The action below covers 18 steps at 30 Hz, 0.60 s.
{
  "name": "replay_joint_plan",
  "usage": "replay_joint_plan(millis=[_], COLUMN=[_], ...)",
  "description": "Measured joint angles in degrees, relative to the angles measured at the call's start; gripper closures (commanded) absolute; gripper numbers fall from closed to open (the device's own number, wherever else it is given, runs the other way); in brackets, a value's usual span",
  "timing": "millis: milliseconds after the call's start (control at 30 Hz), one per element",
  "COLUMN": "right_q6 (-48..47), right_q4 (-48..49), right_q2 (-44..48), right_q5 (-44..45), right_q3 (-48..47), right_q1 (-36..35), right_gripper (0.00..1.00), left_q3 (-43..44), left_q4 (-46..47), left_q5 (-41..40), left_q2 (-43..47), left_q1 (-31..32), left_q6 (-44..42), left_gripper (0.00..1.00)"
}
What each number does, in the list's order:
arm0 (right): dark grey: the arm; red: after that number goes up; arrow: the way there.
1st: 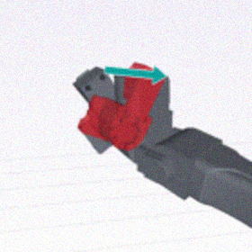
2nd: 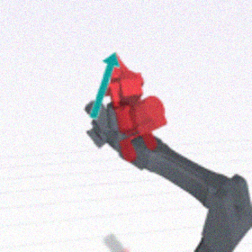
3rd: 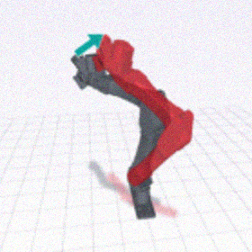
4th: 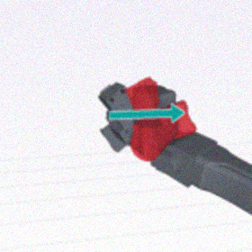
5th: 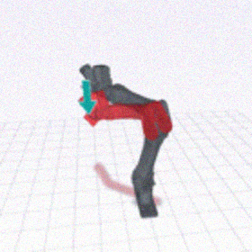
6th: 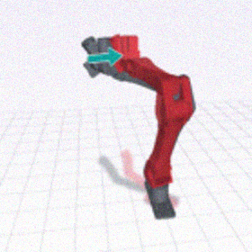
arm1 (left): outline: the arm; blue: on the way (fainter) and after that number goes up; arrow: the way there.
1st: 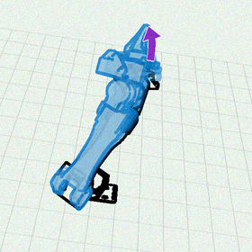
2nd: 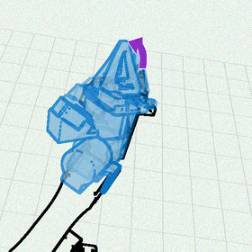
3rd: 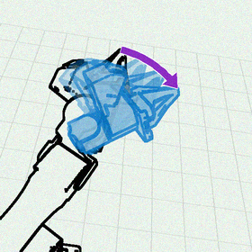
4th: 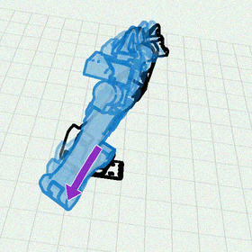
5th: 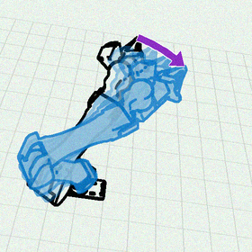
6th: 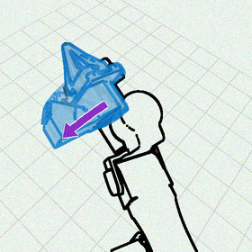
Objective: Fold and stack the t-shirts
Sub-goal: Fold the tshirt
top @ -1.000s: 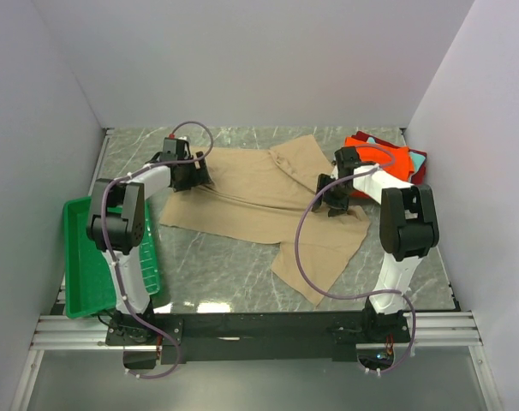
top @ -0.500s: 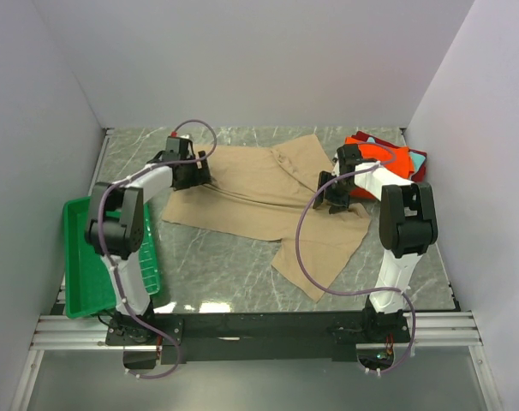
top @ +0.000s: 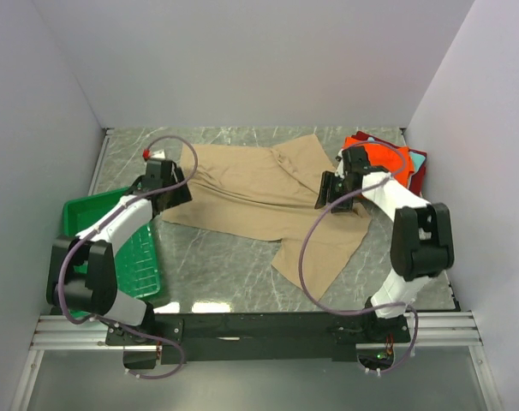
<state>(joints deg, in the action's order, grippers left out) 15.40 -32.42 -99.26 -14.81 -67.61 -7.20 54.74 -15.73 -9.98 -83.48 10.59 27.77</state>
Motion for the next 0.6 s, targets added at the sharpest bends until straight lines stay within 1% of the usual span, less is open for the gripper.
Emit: replay_joint_plan(millis=[33, 133, 233, 333, 467, 600], right_q6=[0.1, 0.2, 0.3, 0.4, 0.6, 0.6], right_q4=[0.3, 0.9, 1.3, 1.2, 1.2, 1.5], right_q2=[2.1, 7.5, 13.2, 17.2, 20.2, 20.9], right_q5=[0.0, 0.0, -0.1, 0.2, 0.1, 0.0], right_q3=[1.3, 4.7, 8.4, 10.8, 11.8, 11.8], right_q1=[-0.5, -1.7, -2.5, -2.5, -2.5, -2.5], right_gripper=[0.37, 0.37, 0.37, 0.37, 0.37, 0.37], left_q3=[-1.3, -3.8, -5.0, -5.4, -5.5, -6.2], left_q4=[-0.5, -1.7, -1.8, -1.7, -0.7, 0.1], left_q5=[-0.5, -1.7, -2.7, -3.5, -4.0, -4.0], left_q2=[0.0, 0.0, 0.1, 0.0, -1.4, -3.9], left_q1=[0.0, 0.0, 0.0, -0.2, -1.1, -2.8], left_q6=[0.2, 0.7, 1.1, 1.4, 1.4, 1.4], left_gripper=[0.30, 0.34, 0.36, 0.37, 0.36, 0.36])
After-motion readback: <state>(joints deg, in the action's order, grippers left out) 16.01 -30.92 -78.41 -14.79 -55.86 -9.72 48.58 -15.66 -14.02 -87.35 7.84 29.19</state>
